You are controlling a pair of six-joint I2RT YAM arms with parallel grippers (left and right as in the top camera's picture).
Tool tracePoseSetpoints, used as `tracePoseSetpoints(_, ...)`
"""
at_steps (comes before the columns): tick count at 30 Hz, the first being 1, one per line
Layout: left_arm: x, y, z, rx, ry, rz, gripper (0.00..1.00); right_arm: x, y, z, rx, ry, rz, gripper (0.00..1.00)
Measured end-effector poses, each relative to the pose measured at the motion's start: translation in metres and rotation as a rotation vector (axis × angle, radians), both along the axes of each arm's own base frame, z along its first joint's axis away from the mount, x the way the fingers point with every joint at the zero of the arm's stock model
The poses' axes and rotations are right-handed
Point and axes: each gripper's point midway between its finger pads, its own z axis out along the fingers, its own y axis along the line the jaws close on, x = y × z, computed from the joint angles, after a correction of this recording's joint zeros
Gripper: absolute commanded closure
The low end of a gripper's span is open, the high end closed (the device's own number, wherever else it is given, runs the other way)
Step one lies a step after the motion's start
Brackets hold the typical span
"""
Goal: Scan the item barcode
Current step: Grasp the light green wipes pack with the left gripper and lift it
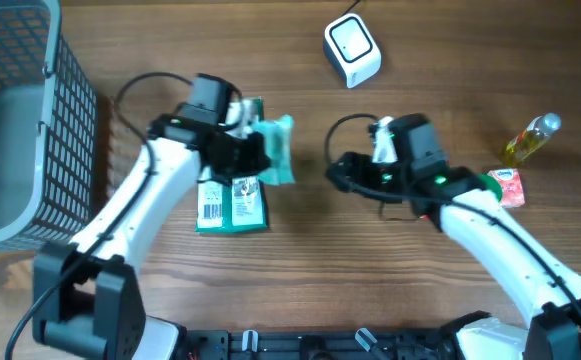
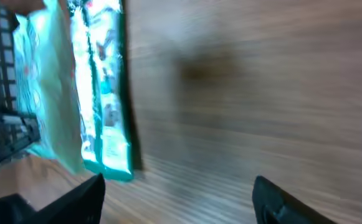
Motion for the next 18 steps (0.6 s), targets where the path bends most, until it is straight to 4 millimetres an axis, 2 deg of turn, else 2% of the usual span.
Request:
tracePoseSetpoints(3,-0.009,-0.028,-0.012,-0.005,0.001,-0.092,0.96,-0.003,-0.021,-0.004,0.004,0.033,0.003,0.42)
tracePoseSetpoints(6,-0.018,-0.056,-0.032,0.002,0.012,-0.176,0.96,-0.006,-0.026,-0.005,0.013,0.039,0.017,0.52)
tracePoseSetpoints(8,-0.027,-0.067,-0.045,0.016,0.039,-0.216,0.96,-0.007,-0.024,-0.004,0.021,0.035,0.03,0.56)
tracePoseSetpoints(11,-0.032,-0.067,-0.06,0.07,0.058,-0.228,0.96,-0.006,-0.023,-0.003,0.027,0.03,0.035,0.64)
tracePoseSetpoints(13,-0.032,-0.062,-0.067,0.112,0.062,-0.222,0.96,-0.005,-0.023,-0.003,0.03,0.028,0.03,0.73)
tracePoseSetpoints(18,-0.027,-0.052,-0.078,0.177,0.055,-0.207,0.96,-0.004,-0.023,-0.002,0.036,0.03,0.018,0.76)
